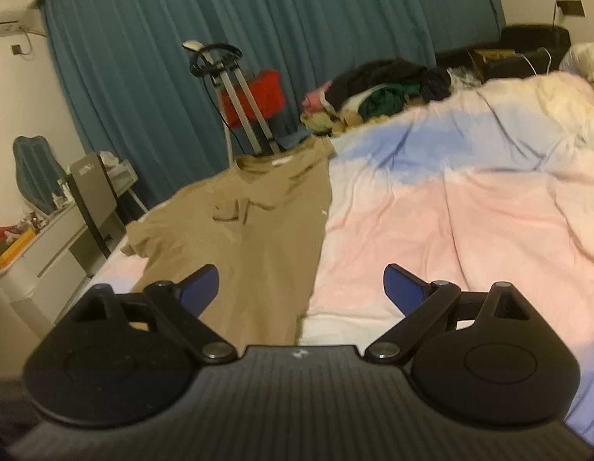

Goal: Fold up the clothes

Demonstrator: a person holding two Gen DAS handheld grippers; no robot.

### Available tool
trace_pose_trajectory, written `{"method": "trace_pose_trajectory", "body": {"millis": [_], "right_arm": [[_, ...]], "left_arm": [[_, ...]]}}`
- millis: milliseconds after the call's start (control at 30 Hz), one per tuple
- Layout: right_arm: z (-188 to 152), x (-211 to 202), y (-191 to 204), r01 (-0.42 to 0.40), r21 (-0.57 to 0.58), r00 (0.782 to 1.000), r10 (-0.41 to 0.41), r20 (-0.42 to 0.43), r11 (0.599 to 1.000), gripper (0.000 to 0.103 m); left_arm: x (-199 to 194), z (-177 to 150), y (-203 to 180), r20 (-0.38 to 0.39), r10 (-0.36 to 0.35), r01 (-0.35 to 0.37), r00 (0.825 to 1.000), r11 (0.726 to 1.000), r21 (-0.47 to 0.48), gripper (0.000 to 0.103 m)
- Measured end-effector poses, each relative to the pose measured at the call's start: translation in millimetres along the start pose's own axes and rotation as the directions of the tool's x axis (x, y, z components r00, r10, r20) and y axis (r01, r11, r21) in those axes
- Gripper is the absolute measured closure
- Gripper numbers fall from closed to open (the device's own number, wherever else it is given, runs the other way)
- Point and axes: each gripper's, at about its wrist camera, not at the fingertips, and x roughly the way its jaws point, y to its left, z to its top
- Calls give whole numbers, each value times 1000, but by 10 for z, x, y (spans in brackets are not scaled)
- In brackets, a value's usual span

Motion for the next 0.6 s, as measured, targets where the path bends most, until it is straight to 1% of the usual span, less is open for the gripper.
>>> {"method": "trace_pose_trajectory", "body": {"millis": [33,67,100,200,267,300,367,433,467,500,600], "right_arm": [[13,-20,8,1,-6,1000,-1,13,1000,9],[28,-31,17,4,-12,1000,-4,22,1000,9],[51,-38,29,5,-26,1000,-4,29,1000,9],[212,-24,45,-21,-93,999,26,46,995,9],[372,56,61,-10,-128,999,16,43,992,9],[474,128,91,-7,-156,1000,12,28,988,9],[619,258,193,-3,-235,1000,6,11,972,9],[744,480,374,-12,-330,1000,8,-12,944,9],[792,634,470,-31,-358,999,21,-31,933,9],[836,833,593,-56,-380,998,37,-58,923,9],[866,1438,999,-101,-421,990,51,-128,901,9]], "left_arm": [[-18,88,-27,21,4,-5,1000,1000,17,10],[-33,175,-45,41,7,-9,999,1000,30,4],[-43,255,-43,60,9,-11,998,999,33,2],[15,488,-16,91,13,-17,996,999,48,0],[80,598,4,105,17,-24,994,998,65,1],[104,641,40,112,14,-22,994,998,66,1],[132,660,156,126,-17,11,992,999,47,1],[158,614,298,130,-36,32,991,999,27,1],[171,585,372,131,-43,41,991,999,16,1],[181,547,450,129,-37,37,991,999,7,1],[195,423,708,119,4,-2,993,1000,-20,1]]}}
